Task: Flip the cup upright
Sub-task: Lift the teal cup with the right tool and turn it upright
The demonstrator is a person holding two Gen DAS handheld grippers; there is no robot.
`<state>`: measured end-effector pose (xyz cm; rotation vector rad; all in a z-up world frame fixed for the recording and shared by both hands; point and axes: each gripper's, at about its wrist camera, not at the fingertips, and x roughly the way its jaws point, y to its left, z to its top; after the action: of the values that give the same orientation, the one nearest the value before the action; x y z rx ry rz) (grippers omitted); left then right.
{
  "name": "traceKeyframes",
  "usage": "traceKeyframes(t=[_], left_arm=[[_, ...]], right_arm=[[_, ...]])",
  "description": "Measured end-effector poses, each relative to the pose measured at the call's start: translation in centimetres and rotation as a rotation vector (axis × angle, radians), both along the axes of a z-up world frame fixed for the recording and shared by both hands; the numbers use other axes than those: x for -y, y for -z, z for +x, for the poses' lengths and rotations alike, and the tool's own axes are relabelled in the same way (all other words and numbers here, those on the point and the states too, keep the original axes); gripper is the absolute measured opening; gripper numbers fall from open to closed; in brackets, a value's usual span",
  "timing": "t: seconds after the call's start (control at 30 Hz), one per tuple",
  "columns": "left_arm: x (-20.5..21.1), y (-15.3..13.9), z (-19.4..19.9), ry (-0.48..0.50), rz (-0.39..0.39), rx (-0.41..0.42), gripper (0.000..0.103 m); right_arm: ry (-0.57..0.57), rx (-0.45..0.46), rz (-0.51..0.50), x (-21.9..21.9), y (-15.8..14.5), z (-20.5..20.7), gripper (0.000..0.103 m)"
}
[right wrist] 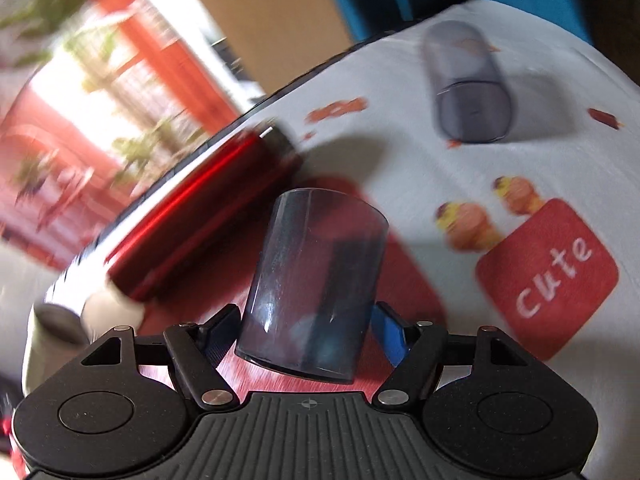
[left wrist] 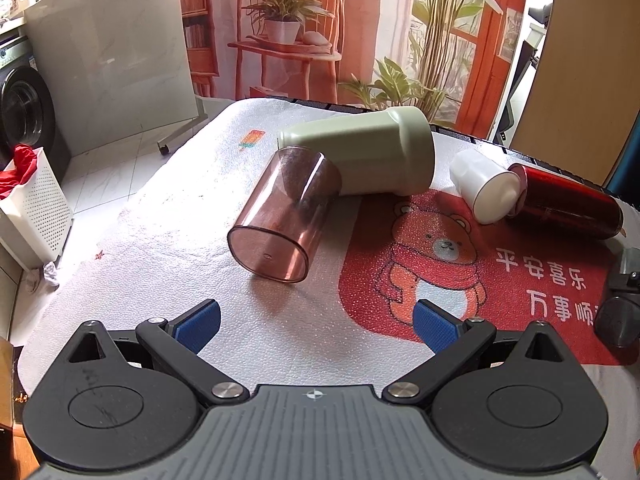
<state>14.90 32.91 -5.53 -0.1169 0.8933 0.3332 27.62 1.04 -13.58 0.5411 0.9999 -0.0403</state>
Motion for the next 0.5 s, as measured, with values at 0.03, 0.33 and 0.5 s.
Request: traceKeyframes(t=[0.03, 0.33, 0.5], left_arm=[[-0.2, -0.1, -0.2, -0.005, 0.004, -0.003, 0.103], [-2.0, -0.6, -1.8, -0.068, -0.004, -0.011, 0.103], [-2.7, -0.9, -2.0, -0.087, -0.008, -0.009, 0.103]], right_arm=[[-0.051, 0.008, -0.013, -1.2, -0.1, -0.5, 0.069], [-0.443, 0.081, -0.101, -11.0, -1.6, -2.2, 0.069], [-0.513, 0.074, -0.089, -13.0, -2.5, -2.7, 0.069]])
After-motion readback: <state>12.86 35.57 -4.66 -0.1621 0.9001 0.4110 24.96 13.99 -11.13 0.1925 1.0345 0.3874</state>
